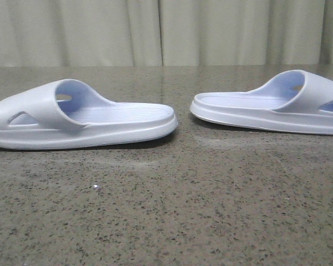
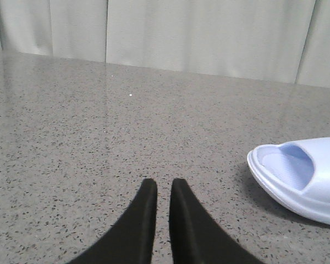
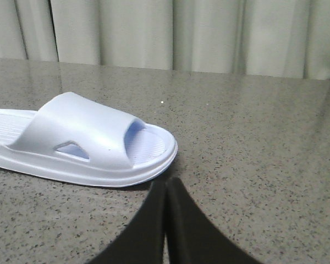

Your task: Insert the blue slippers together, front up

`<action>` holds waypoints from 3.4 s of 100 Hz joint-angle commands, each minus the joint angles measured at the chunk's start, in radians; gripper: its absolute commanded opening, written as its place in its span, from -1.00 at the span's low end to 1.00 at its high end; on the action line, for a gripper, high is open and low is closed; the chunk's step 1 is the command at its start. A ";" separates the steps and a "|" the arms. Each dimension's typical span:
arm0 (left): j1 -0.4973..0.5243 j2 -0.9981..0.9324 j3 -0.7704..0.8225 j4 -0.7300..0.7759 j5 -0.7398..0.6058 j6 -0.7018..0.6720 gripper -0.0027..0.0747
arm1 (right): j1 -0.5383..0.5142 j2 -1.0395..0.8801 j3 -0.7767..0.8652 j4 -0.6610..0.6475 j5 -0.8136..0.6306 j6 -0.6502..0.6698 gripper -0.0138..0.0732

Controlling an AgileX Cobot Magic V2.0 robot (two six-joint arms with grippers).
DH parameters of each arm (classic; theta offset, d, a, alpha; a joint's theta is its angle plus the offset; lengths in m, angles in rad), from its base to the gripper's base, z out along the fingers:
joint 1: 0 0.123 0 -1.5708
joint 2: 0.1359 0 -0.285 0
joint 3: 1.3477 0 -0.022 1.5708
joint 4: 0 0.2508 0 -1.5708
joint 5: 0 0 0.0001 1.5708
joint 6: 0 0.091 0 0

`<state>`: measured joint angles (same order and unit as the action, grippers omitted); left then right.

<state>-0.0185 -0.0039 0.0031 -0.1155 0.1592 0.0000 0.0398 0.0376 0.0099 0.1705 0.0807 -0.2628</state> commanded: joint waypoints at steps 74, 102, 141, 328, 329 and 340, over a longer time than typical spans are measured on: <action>0.002 0.009 -0.104 -0.502 -0.112 0.000 -0.89 | -0.003 0.044 -0.097 0.657 -0.113 -0.046 -0.86; 0.002 0.419 -0.409 -0.238 0.148 0.000 -0.89 | -0.022 0.444 -0.343 0.628 0.021 -0.119 -0.86; 0.000 0.682 -0.619 -0.233 0.364 0.081 -0.89 | -0.024 0.698 -0.541 0.427 0.474 -0.120 -0.86; 0.062 0.942 -0.631 -0.763 0.469 0.604 -0.89 | -0.392 1.139 -0.879 0.546 0.747 -0.278 -0.27; 0.062 0.942 -0.631 -0.763 0.467 0.606 -0.89 | -0.397 1.139 -0.879 0.556 0.751 -0.285 -0.27; 0.062 0.958 -0.631 -0.774 0.458 0.627 -0.89 | -0.410 1.179 -0.879 0.626 0.780 -0.351 -0.26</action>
<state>0.0404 0.9474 -0.5916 -0.8372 0.6539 0.6043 -0.3585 1.2080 -0.8362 0.7075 0.8533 -0.5476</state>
